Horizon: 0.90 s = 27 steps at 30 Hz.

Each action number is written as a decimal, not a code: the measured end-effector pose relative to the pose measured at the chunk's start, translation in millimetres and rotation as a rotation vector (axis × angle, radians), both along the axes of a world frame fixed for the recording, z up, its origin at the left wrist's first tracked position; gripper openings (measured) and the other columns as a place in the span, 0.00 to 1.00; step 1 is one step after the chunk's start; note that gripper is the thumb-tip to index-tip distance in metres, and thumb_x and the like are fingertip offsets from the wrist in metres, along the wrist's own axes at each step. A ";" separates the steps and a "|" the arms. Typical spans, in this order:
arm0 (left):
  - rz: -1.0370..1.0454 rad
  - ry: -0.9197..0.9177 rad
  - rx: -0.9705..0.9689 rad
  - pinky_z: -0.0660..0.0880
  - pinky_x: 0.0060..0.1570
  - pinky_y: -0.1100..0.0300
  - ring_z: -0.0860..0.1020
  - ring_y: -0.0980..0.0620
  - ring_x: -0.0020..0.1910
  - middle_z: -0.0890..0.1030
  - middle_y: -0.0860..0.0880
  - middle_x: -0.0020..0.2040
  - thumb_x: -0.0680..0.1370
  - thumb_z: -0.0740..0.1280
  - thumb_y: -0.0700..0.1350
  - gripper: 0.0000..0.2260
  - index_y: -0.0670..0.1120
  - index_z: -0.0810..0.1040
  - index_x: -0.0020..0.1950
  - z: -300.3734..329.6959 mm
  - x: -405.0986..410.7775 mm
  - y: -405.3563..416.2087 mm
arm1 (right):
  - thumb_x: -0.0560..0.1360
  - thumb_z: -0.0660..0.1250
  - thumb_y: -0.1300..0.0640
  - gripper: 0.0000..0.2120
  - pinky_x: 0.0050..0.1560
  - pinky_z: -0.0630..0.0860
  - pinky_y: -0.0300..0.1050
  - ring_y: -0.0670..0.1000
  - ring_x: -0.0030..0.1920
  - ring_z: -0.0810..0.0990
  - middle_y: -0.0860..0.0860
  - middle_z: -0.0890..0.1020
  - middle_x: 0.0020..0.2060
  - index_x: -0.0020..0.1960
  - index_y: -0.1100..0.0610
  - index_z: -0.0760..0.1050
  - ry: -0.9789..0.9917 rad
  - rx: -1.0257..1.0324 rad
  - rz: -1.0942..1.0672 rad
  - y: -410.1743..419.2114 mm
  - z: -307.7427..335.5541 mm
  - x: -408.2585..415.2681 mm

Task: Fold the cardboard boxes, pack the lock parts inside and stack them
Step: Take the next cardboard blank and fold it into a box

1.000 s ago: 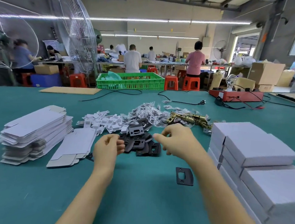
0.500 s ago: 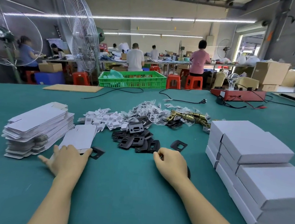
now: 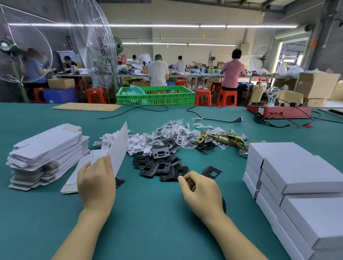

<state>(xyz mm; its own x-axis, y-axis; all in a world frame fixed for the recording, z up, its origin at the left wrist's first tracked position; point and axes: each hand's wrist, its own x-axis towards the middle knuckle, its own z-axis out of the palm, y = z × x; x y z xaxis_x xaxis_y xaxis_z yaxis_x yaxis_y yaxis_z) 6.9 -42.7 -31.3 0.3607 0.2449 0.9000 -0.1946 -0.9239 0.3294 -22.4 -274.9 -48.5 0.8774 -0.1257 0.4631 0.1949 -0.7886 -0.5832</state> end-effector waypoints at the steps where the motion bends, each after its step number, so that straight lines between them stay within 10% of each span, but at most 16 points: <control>1: -0.067 -0.060 0.036 0.73 0.27 0.49 0.71 0.40 0.22 0.71 0.40 0.24 0.78 0.63 0.31 0.13 0.34 0.75 0.33 0.5 -0.9 -10.3 | 0.76 0.62 0.40 0.14 0.35 0.71 0.44 0.46 0.36 0.76 0.44 0.77 0.30 0.41 0.50 0.75 0.019 0.029 0.007 2.0 1.4 -0.9; 5: -0.362 -0.103 0.270 0.75 0.39 0.53 0.82 0.42 0.34 0.83 0.41 0.38 0.84 0.55 0.44 0.21 0.35 0.83 0.45 0.3 -13.7 -58.8 | 0.70 0.58 0.30 0.22 0.41 0.78 0.45 0.46 0.39 0.82 0.45 0.83 0.38 0.46 0.46 0.78 0.100 0.422 0.160 9.9 8.1 -5.1; 10: -0.762 0.148 0.519 0.78 0.51 0.54 0.84 0.44 0.49 0.84 0.42 0.52 0.79 0.61 0.43 0.14 0.36 0.83 0.52 -5.5 -23.5 -90.6 | 0.80 0.63 0.55 0.10 0.36 0.78 0.45 0.50 0.41 0.82 0.54 0.83 0.46 0.56 0.60 0.74 0.280 1.027 0.383 6.2 10.5 1.2; 17: -0.701 0.485 0.243 0.49 0.76 0.47 0.54 0.47 0.79 0.58 0.48 0.78 0.77 0.66 0.52 0.26 0.47 0.68 0.74 -17.2 -22.1 -90.0 | 0.79 0.60 0.66 0.11 0.49 0.79 0.51 0.56 0.50 0.83 0.57 0.84 0.54 0.61 0.61 0.75 0.293 1.266 0.411 -5.5 9.9 9.4; 19: -0.631 0.612 0.141 0.44 0.75 0.57 0.49 0.52 0.78 0.52 0.50 0.79 0.77 0.68 0.53 0.33 0.48 0.57 0.78 -17.5 -18.0 -85.4 | 0.80 0.60 0.66 0.12 0.53 0.79 0.55 0.57 0.52 0.82 0.57 0.83 0.55 0.62 0.61 0.73 0.290 1.251 0.356 -3.9 8.2 11.1; 22: -0.779 0.709 -0.100 0.63 0.57 0.76 0.68 0.54 0.65 0.71 0.52 0.66 0.77 0.69 0.50 0.25 0.53 0.65 0.72 -14.7 -16.6 -80.0 | 0.78 0.63 0.67 0.16 0.56 0.78 0.58 0.58 0.56 0.81 0.57 0.81 0.57 0.65 0.59 0.68 0.286 1.229 0.333 -3.8 7.8 11.4; 27: -0.672 0.718 -0.110 0.61 0.47 0.66 0.70 0.51 0.54 0.73 0.47 0.57 0.82 0.62 0.45 0.21 0.42 0.66 0.74 -14.3 -12.6 -80.1 | 0.61 0.72 0.66 0.41 0.52 0.78 0.42 0.46 0.62 0.76 0.49 0.75 0.63 0.68 0.46 0.58 0.291 0.916 0.513 -8.7 2.6 8.0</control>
